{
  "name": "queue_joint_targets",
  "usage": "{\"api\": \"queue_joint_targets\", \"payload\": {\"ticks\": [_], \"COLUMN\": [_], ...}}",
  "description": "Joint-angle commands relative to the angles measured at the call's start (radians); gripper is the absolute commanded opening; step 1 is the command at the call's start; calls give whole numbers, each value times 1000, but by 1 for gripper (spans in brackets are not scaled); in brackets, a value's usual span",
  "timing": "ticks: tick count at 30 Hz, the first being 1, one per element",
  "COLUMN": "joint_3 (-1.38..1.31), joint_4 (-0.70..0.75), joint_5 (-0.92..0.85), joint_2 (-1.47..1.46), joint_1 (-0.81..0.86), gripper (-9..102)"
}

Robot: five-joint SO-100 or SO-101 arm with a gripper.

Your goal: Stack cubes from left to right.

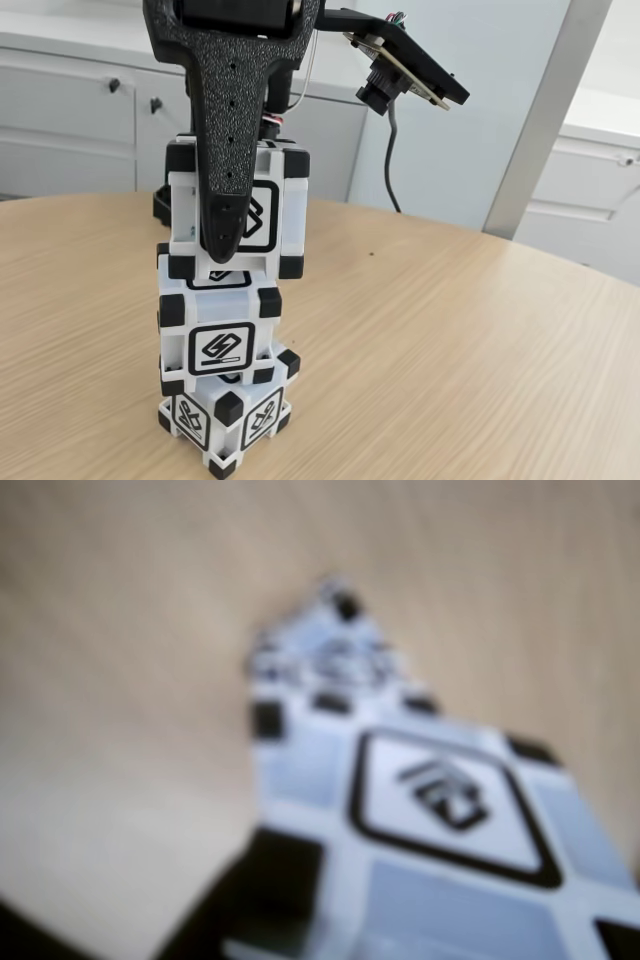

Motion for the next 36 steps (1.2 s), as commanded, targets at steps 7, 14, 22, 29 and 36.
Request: {"api": "queue_joint_targets", "payload": {"ticks": [7, 14, 22, 29, 36], "joint_3": [-38, -38, -38, -55, -54], "joint_4": [9, 9, 9, 9, 9], "joint_5": [-17, -26, -34, -43, -57], "joint_2": [-3, -3, -3, 20, 35], "joint_1": [-8, -8, -8, -8, -8], "gripper": [23, 29, 30, 32, 32]}}
